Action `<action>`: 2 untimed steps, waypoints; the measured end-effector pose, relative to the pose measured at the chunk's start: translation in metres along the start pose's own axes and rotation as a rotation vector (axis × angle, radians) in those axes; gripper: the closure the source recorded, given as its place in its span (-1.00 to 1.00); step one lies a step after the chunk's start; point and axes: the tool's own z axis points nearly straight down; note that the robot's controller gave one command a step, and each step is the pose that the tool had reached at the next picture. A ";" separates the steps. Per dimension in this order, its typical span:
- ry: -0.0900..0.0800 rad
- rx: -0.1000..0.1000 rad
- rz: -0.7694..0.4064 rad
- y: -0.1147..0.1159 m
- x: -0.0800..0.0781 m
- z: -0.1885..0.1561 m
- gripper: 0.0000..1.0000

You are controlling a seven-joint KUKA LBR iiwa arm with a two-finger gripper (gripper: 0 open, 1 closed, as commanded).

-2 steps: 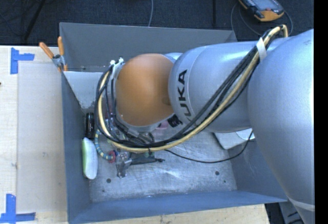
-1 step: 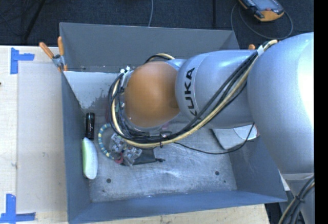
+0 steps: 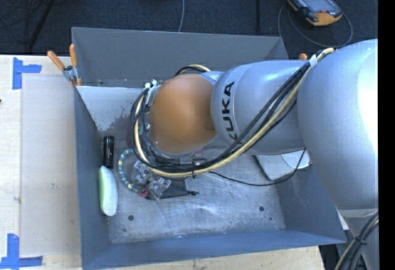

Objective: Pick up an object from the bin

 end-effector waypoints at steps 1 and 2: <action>0.014 0.000 -0.003 0.002 0.010 -0.042 1.00; 0.012 0.003 0.012 -0.002 -0.005 -0.104 1.00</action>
Offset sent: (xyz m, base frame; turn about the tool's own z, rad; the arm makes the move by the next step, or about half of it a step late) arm 0.0162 0.0122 0.1579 0.0219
